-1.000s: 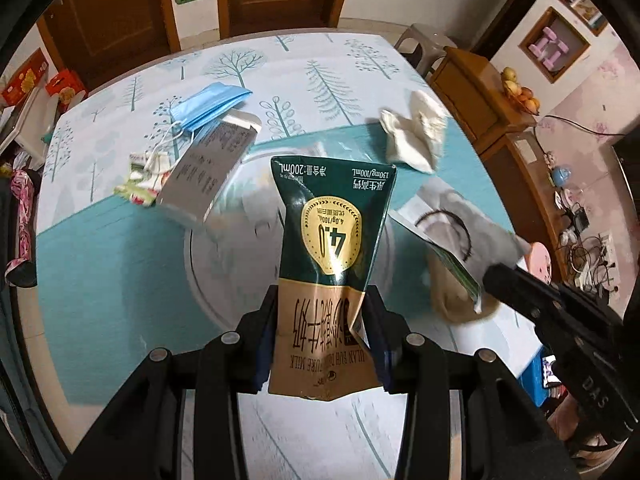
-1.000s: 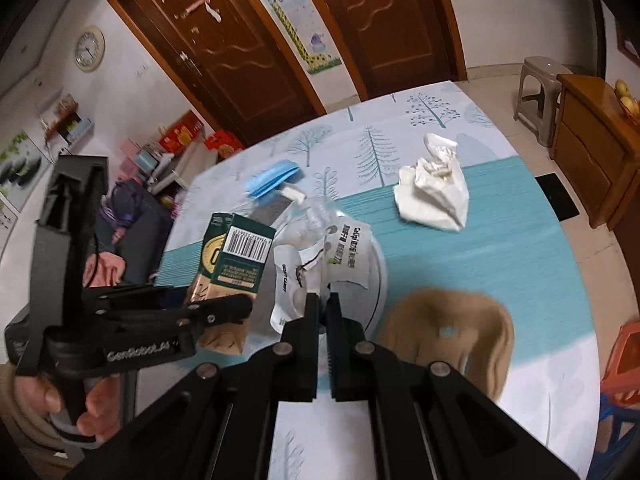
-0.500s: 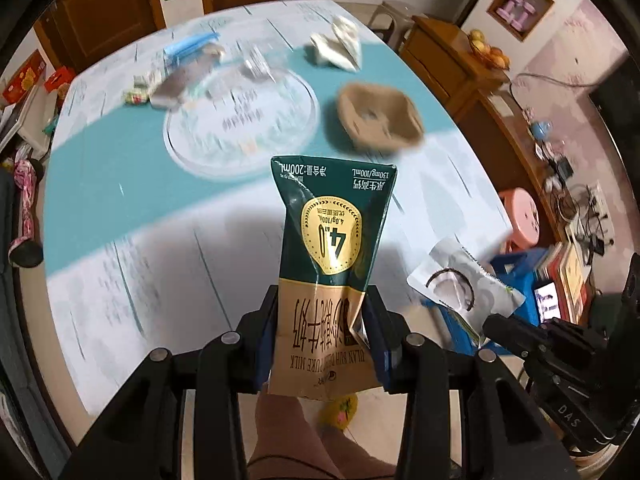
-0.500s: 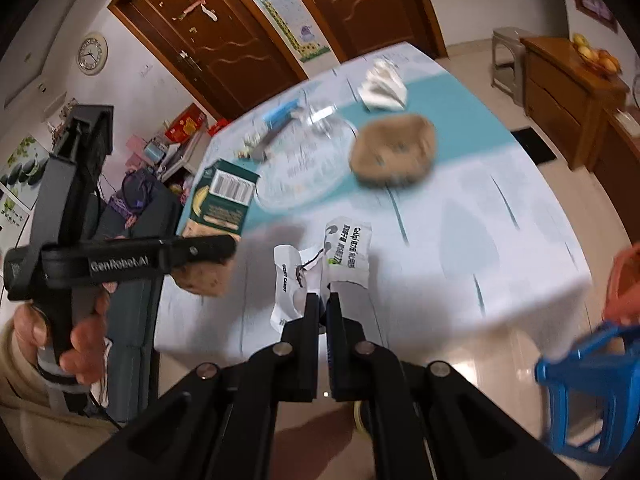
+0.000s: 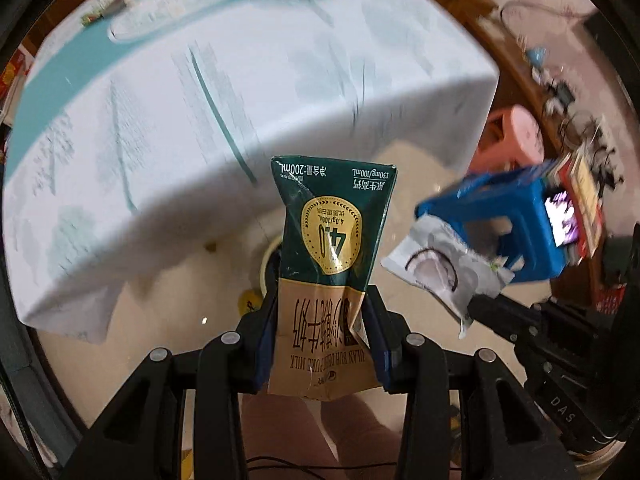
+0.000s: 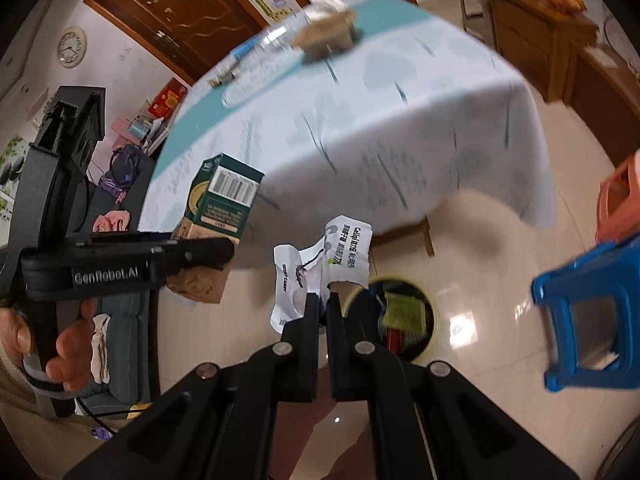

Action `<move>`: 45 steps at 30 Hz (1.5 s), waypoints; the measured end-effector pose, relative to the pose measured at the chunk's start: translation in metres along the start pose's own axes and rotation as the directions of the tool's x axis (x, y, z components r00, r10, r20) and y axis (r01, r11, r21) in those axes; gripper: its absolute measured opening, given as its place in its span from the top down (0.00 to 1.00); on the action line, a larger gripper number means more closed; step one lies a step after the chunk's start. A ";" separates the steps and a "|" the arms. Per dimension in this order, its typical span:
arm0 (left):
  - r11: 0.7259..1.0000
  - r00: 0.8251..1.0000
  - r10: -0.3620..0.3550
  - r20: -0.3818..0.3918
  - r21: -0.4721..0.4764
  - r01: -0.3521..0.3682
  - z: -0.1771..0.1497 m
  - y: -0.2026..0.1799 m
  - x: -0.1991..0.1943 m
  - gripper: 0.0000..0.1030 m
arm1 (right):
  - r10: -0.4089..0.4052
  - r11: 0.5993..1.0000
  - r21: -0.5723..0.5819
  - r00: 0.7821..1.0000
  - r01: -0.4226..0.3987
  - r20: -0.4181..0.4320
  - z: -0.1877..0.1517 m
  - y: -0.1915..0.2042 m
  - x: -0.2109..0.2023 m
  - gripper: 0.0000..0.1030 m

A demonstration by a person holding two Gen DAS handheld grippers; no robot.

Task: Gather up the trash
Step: 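Carry the milk carton and white packet over the bin and open both grippers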

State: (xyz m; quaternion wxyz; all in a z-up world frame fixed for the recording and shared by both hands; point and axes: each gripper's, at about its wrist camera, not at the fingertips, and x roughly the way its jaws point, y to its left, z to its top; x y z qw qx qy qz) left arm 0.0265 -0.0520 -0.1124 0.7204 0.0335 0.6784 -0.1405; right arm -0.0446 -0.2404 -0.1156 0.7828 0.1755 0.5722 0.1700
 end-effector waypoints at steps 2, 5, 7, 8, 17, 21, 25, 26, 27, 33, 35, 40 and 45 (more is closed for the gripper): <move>1.000 0.999 0.010 -0.041 0.004 -0.010 -0.008 -0.003 0.022 0.63 | -0.009 1.000 0.018 1.000 0.010 -0.024 -0.010 -0.008 0.015 0.97; 1.000 0.995 0.026 -0.100 0.006 -0.025 -0.016 -0.004 0.058 0.63 | -0.031 0.999 0.034 0.998 0.033 -0.051 -0.023 -0.017 0.034 0.97; 1.000 0.991 0.030 -0.128 0.005 -0.029 -0.019 -0.003 0.080 0.63 | -0.047 0.998 0.046 0.997 0.050 -0.069 -0.028 -0.023 0.047 0.97; 0.999 0.990 0.033 -0.137 0.007 -0.033 -0.019 -0.002 0.091 0.63 | -0.056 0.997 0.048 0.996 0.059 -0.075 -0.029 -0.026 0.054 0.97; 0.999 0.977 0.048 -0.206 0.018 -0.045 -0.019 0.013 0.183 0.62 | -0.125 0.989 0.056 0.981 0.135 -0.147 -0.050 -0.054 0.130 0.97; 0.998 0.976 0.048 -0.210 0.039 -0.040 -0.018 0.022 0.219 0.62 | -0.146 0.985 0.066 0.974 0.159 -0.175 -0.063 -0.070 0.170 0.97; 0.998 0.976 0.050 -0.212 0.047 -0.041 -0.015 0.032 0.249 0.61 | -0.149 0.983 0.077 0.970 0.166 -0.193 -0.074 -0.084 0.206 0.97; 0.998 0.976 0.048 -0.214 0.049 -0.038 -0.014 0.036 0.256 0.58 | -0.151 0.982 0.082 0.969 0.169 -0.195 -0.076 -0.087 0.215 0.97; 0.998 0.974 0.050 -0.220 0.052 -0.039 -0.013 0.039 0.264 0.53 | -0.152 0.982 0.085 0.969 0.171 -0.196 -0.077 -0.089 0.220 0.97; 0.997 0.977 0.063 -0.202 0.050 -0.054 -0.016 0.049 0.282 0.21 | -0.148 0.982 0.088 0.969 0.168 -0.198 -0.080 -0.093 0.255 0.96; 0.997 0.980 0.064 -0.187 0.045 -0.057 -0.018 0.052 0.279 0.20 | -0.141 0.982 0.093 0.968 0.163 -0.207 -0.079 -0.091 0.261 0.95; 0.997 0.985 0.077 -0.154 0.010 -0.076 -0.024 0.062 0.261 0.19 | -0.172 0.977 0.089 0.963 0.194 -0.208 -0.076 -0.084 0.262 0.65; 0.996 0.990 0.075 -0.118 -0.034 -0.079 -0.032 0.072 0.230 0.18 | -0.196 0.974 0.078 0.965 0.212 -0.173 -0.073 -0.071 0.243 0.57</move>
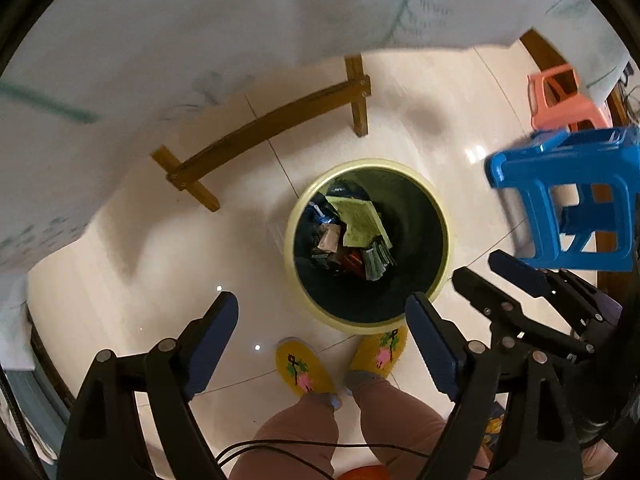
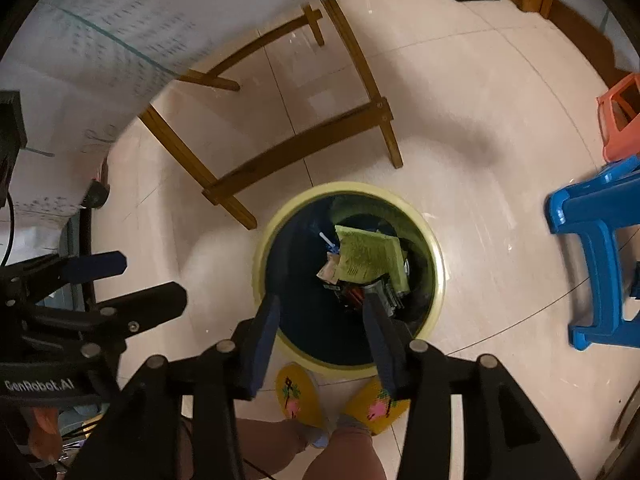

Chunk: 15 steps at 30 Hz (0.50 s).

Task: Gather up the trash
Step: 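Raise both tools back toward the table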

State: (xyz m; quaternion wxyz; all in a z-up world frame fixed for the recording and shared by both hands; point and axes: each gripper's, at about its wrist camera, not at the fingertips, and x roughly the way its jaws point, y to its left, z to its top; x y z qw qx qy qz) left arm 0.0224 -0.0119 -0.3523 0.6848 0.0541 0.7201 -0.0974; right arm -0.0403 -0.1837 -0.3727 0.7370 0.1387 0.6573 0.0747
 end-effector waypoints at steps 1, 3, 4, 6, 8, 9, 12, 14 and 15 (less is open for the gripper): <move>1.000 1.000 0.003 0.013 -0.007 -0.003 -0.004 0.002 -0.010 0.18 | -0.011 1.000 -0.004 1.000 0.011 0.010 0.000 0.003 -0.007 0.57; 1.000 1.000 0.005 0.025 -0.013 -0.005 -0.009 0.004 -0.024 0.17 | -0.032 0.999 -0.006 0.999 0.033 0.030 0.000 0.008 -0.024 0.57; 1.000 0.999 0.003 0.032 -0.018 -0.002 -0.012 0.005 -0.035 0.17 | -0.041 0.999 -0.006 0.998 0.041 0.038 0.000 0.011 -0.031 0.57; 1.000 0.999 -0.003 0.044 -0.024 0.004 -0.017 0.004 -0.051 0.17 | -0.054 0.999 -0.004 0.997 0.054 0.054 0.000 0.016 -0.047 0.57; 1.000 0.998 -0.008 0.057 -0.017 0.009 -0.023 0.003 -0.072 0.16 | -0.066 0.998 0.002 0.995 0.066 0.070 -0.002 0.023 -0.068 0.57; 1.000 0.998 -0.006 0.068 -0.007 0.007 -0.026 0.002 -0.086 0.16 | -0.069 0.998 0.004 0.995 0.069 0.075 -0.002 0.026 -0.075 0.57; 1.000 0.996 -0.012 0.093 0.015 0.011 -0.034 0.001 -0.121 0.16 | -0.088 0.996 0.003 0.992 0.088 0.093 -0.005 0.036 -0.106 0.57; 0.999 0.994 -0.024 0.110 0.026 0.021 -0.039 0.001 -0.146 0.16 | -0.093 0.996 0.005 0.990 0.093 0.104 -0.007 0.045 -0.129 0.57; 0.999 0.993 -0.027 0.117 0.032 0.023 -0.040 0.002 -0.155 0.16 | -0.088 0.996 0.009 0.990 0.087 0.107 -0.007 0.048 -0.138 0.57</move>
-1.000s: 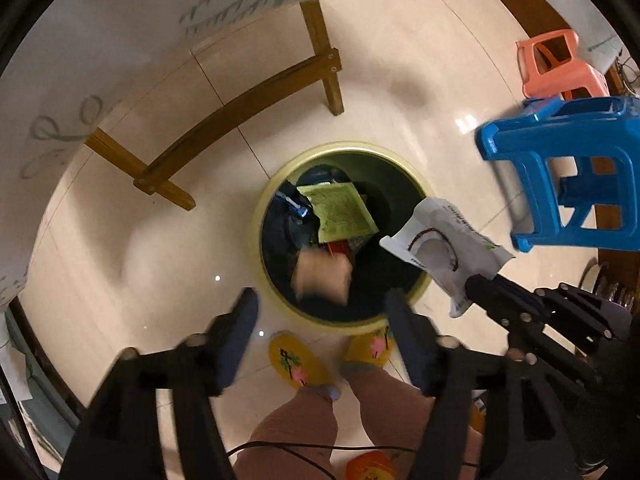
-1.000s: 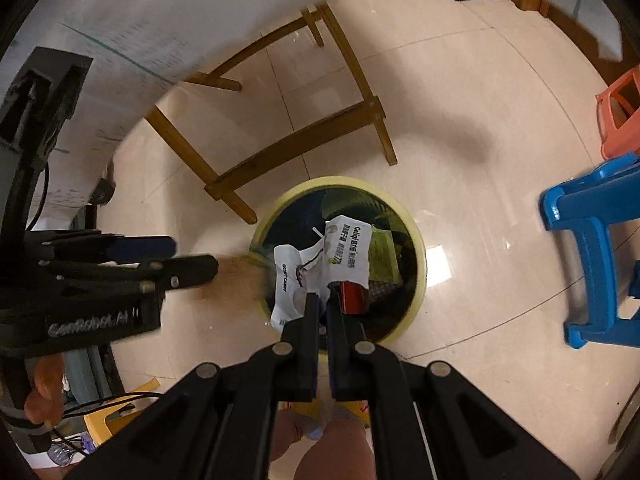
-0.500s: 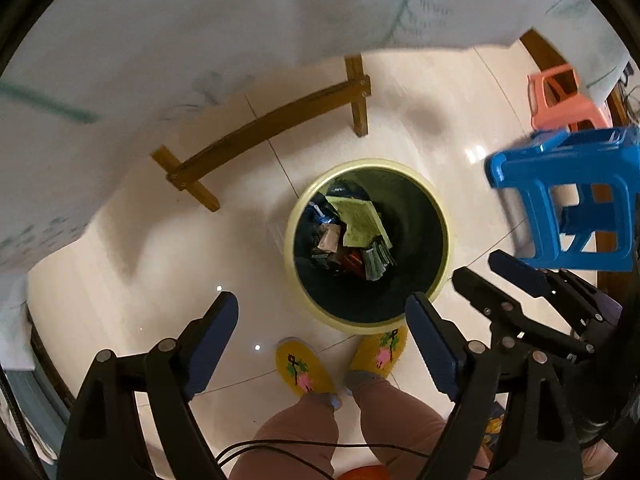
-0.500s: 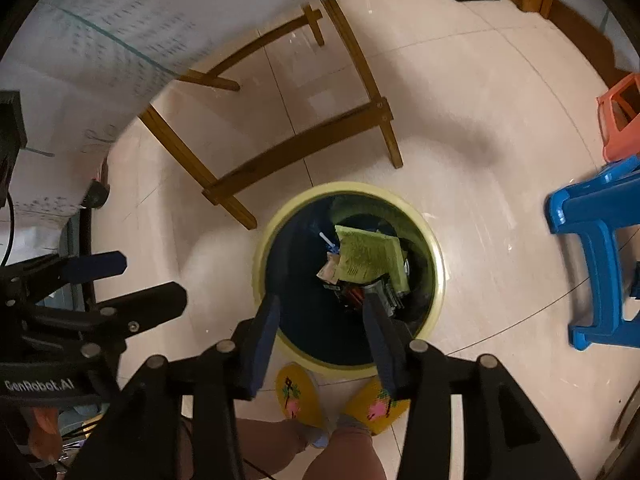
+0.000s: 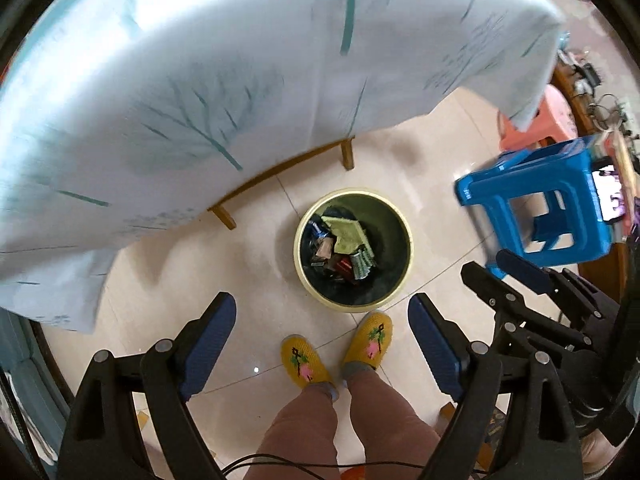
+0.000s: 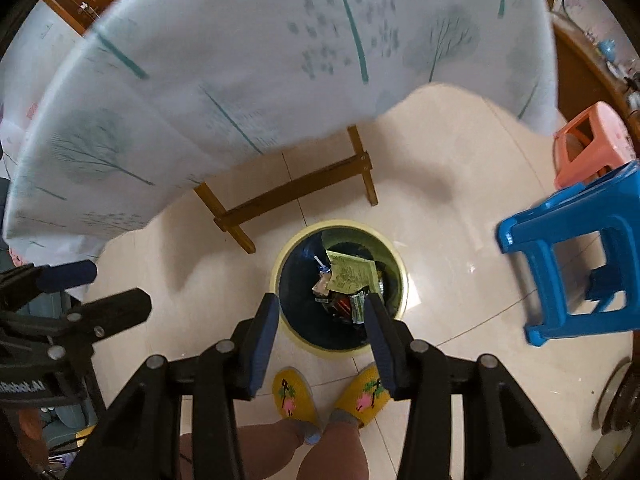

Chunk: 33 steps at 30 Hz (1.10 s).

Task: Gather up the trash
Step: 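Raise both tools back toward the table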

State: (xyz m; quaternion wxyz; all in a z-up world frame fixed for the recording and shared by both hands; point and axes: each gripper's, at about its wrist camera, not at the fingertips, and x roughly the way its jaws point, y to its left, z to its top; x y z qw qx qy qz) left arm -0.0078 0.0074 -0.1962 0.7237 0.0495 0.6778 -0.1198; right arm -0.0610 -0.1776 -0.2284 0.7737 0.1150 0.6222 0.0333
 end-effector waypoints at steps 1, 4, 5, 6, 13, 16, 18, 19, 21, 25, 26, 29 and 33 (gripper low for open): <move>1.000 1.000 -0.003 0.011 0.012 0.002 -0.001 0.000 -0.014 0.15 | 0.009 1.000 0.008 1.000 -0.009 0.004 0.001 0.003 -0.012 0.57; 0.999 0.999 0.002 0.042 0.053 -0.004 -0.002 -0.001 -0.050 0.15 | 0.019 1.000 0.014 0.999 -0.019 0.030 0.002 0.014 -0.045 0.57; 0.998 0.998 0.002 0.061 0.064 -0.006 -0.003 -0.001 -0.063 0.15 | 0.023 1.000 0.009 0.999 -0.024 0.047 0.004 0.019 -0.060 0.57; 0.998 0.997 -0.002 0.078 0.071 -0.003 -0.003 0.000 -0.075 0.15 | 0.024 1.000 0.005 0.998 -0.025 0.059 0.005 0.023 -0.068 0.57; 0.995 0.974 -0.030 0.226 0.102 0.007 0.011 0.010 -0.148 0.15 | 0.013 1.000 -0.029 0.983 -0.007 0.184 0.017 0.051 -0.145 0.57; 0.994 0.951 -0.040 0.307 0.111 0.006 0.018 0.012 -0.179 0.15 | -0.002 0.999 -0.041 0.971 0.012 0.238 0.023 0.058 -0.171 0.57; 0.993 0.934 -0.043 0.354 0.120 0.000 0.022 0.013 -0.197 0.15 | -0.015 0.998 -0.053 0.962 0.030 0.274 0.027 0.064 -0.186 0.57; 0.992 0.927 -0.047 0.372 0.125 0.000 0.023 0.014 -0.203 0.15 | -0.022 0.998 -0.057 0.955 0.040 0.294 0.029 0.067 -0.193 0.57; 0.990 0.909 -0.050 0.413 0.137 -0.008 0.026 0.015 -0.217 0.15 | -0.028 0.997 -0.063 0.945 0.051 0.327 0.034 0.071 -0.205 0.57; 0.987 0.881 -0.052 0.470 0.160 -0.027 0.029 0.017 -0.234 0.15 | -0.041 0.995 -0.068 0.927 0.071 0.373 0.046 0.078 -0.221 0.57; 0.985 0.878 -0.055 0.476 0.167 -0.028 0.030 0.017 -0.237 0.15 | -0.045 0.995 -0.068 0.924 0.076 0.380 0.051 0.079 -0.224 0.57; 0.983 0.866 -0.055 0.497 0.177 -0.039 0.037 0.019 -0.247 0.15 | -0.049 0.994 -0.070 0.914 0.084 0.403 0.062 0.083 -0.231 0.57; 0.989 0.860 -0.059 0.506 0.147 -0.019 0.056 0.026 -0.255 0.15 | -0.045 0.993 -0.081 0.898 0.089 0.438 0.082 0.086 -0.241 0.57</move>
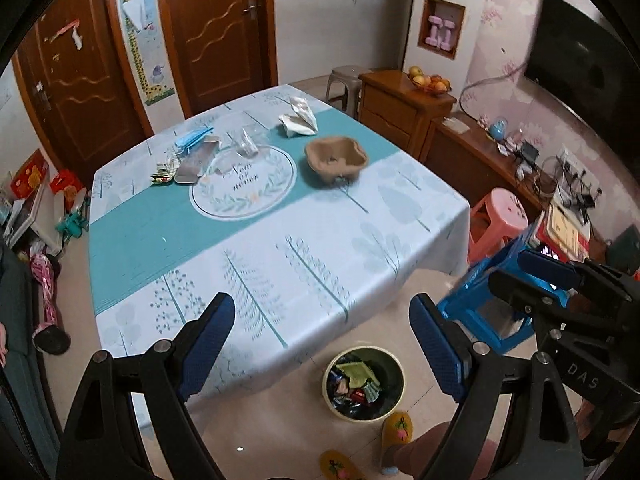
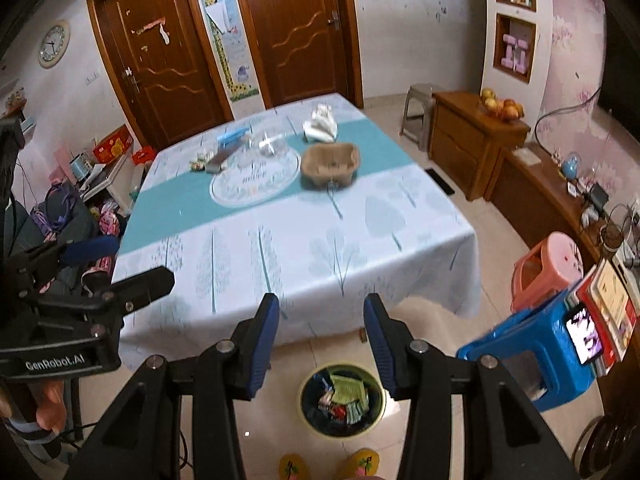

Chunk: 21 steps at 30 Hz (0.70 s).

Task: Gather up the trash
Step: 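Raise both tools back toward the table, then grasp the clear plastic bag with the left gripper while the right gripper grasps the white tissue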

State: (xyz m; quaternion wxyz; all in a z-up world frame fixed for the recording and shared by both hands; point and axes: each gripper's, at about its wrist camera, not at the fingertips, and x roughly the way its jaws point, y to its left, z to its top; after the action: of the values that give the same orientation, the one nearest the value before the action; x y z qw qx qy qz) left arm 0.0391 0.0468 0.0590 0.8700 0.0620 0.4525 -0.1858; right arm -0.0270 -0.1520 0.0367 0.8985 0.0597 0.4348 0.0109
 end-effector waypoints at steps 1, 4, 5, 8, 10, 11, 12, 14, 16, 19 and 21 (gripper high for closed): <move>1.000 1.000 -0.003 0.001 -0.018 0.003 0.005 0.004 0.002 0.15 | 0.002 1.000 -0.004 1.000 -0.002 0.004 0.006 0.000 0.002 0.57; 0.998 1.000 -0.004 0.004 -0.065 0.005 0.025 0.014 0.010 0.15 | 0.012 1.000 -0.024 1.000 -0.012 0.009 0.030 -0.003 0.013 0.57; 0.997 1.000 -0.003 0.006 -0.077 0.004 0.032 0.018 0.014 0.15 | 0.017 0.999 -0.034 1.000 -0.017 0.013 0.040 -0.005 0.019 0.57; 0.993 1.000 0.020 0.007 -0.113 -0.019 0.055 0.027 0.032 0.15 | 0.038 0.998 -0.057 0.999 -0.037 0.018 0.069 -0.013 0.039 0.57; 0.989 0.999 0.042 0.003 -0.142 -0.041 0.072 0.034 0.047 0.15 | 0.060 0.996 -0.071 0.998 -0.059 0.015 0.091 -0.019 0.055 0.57; 0.986 0.998 0.056 -0.001 -0.157 -0.056 0.081 0.038 0.056 0.15 | 0.070 0.995 -0.077 0.997 -0.069 0.013 0.100 -0.022 0.063 0.57; 0.982 0.997 0.072 -0.006 -0.172 -0.072 0.091 0.042 0.066 0.15 | 0.087 0.993 -0.086 0.996 -0.086 0.009 0.113 -0.026 0.075 0.57; 0.972 0.994 0.104 -0.023 -0.208 -0.107 0.111 0.051 0.087 0.15 | 0.123 0.986 -0.108 0.992 -0.123 -0.009 0.140 -0.034 0.100 0.52; 0.963 0.990 0.129 -0.050 -0.234 -0.137 0.134 0.061 0.111 0.15 | 0.149 0.980 -0.129 0.988 -0.152 -0.033 0.163 -0.041 0.126 0.45; 0.953 0.983 0.156 -0.096 -0.249 -0.175 0.166 0.075 0.148 0.15 | 0.183 0.969 -0.154 0.979 -0.195 -0.085 0.198 -0.049 0.164 0.45; 0.951 0.978 0.164 -0.129 -0.245 -0.191 0.187 0.084 0.175 0.15 | 0.220 0.958 -0.162 0.968 -0.237 -0.118 0.220 -0.056 0.190 0.44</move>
State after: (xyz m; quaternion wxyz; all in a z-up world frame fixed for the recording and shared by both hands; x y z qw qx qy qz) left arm 0.3051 0.0262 0.0210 0.8583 -0.0003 0.5113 -0.0432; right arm 0.2618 -0.2156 0.0171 0.8703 0.0296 0.4663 0.1558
